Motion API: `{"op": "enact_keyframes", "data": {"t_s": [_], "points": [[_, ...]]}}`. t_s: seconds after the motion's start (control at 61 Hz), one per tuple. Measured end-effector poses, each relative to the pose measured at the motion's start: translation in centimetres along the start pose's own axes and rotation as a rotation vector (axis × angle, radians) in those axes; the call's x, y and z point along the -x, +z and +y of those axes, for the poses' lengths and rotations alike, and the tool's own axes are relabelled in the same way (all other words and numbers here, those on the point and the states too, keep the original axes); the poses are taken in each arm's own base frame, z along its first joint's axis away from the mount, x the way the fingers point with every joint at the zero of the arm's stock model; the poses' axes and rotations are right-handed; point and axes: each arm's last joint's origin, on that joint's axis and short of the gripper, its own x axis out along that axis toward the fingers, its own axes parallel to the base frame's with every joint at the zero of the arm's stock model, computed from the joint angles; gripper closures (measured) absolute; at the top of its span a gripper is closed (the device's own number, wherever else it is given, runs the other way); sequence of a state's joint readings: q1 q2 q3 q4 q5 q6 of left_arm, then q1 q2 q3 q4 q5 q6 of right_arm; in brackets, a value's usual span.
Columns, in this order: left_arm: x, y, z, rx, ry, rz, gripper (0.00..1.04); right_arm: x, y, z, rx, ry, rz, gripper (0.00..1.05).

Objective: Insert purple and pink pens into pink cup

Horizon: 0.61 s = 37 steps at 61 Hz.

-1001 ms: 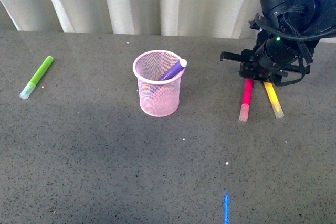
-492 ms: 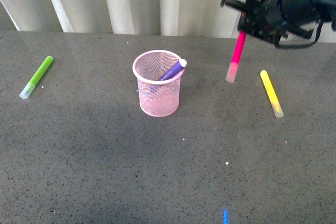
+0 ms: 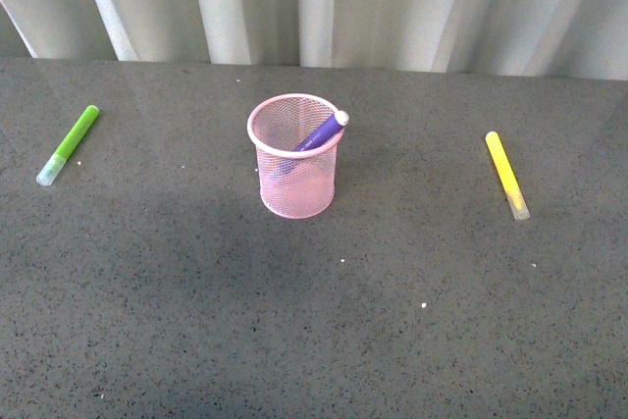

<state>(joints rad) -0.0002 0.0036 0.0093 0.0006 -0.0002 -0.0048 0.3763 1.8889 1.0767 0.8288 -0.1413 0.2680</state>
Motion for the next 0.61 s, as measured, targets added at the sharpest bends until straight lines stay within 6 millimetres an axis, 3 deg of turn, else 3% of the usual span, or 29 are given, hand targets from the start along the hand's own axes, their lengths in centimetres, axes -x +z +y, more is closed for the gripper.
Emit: {"op": "enact_keyframes", "data": {"t_s": [0.197,0.377,0.607], "points": [[0.0,0.0,0.0,0.0,0.0,0.0,0.07,-1.9,-4.7,3.4,0.21,0.102,0.059,0.93],[0.0,0.0,0.0,0.0,0.0,0.0,0.07,-3.6,-7.9,3.7,0.275,0.112,0.093,0.93],[0.0,0.0,0.0,0.0,0.0,0.0,0.07,-4.3,-10.4,3.4,0.29,0.114,0.12,0.93]]}}
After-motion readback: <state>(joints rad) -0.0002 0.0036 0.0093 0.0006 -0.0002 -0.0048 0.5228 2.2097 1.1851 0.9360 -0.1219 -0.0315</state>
